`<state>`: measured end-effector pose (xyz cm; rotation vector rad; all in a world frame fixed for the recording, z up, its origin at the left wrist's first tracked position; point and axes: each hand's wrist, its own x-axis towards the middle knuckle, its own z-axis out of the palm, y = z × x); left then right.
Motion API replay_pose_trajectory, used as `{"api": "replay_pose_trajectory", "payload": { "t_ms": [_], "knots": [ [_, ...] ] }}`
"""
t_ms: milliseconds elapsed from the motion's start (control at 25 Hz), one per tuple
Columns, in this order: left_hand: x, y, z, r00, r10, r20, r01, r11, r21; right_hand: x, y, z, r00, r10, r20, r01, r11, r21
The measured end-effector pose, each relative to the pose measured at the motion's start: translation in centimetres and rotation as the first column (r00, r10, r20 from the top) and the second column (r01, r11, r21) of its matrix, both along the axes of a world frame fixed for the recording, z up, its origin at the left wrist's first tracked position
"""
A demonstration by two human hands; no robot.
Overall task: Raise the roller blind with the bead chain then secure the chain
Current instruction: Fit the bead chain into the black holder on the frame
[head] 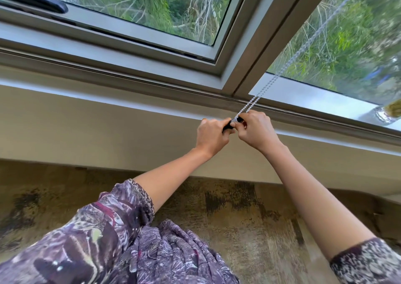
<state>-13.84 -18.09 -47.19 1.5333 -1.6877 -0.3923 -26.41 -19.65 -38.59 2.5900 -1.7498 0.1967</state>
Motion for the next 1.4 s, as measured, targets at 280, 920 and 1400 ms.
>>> {"api": "replay_pose_trajectory", "payload": {
  "t_ms": [280, 920, 1400],
  "knots": [
    [-0.1, -0.9, 0.2, 0.999, 0.052, -0.002, -0.052, 0.998, 0.026, 0.3, -0.3, -0.8, 0.989, -0.099, 0.111, 0.092, 0.994, 0.062],
    [-0.8, -1.5, 0.5, 0.959, 0.087, -0.269, -0.032, 0.979, 0.202, 0.5, 0.5, -3.1, 0.826, -0.018, 0.563, 0.131, 0.978, -0.162],
    [0.0, -1.6, 1.1, 0.961, 0.043, -0.273, 0.022, 0.973, 0.230, 0.8, -0.1, -4.9, 0.558, -0.187, 0.809, 0.184, 0.978, 0.100]
  ]
}}
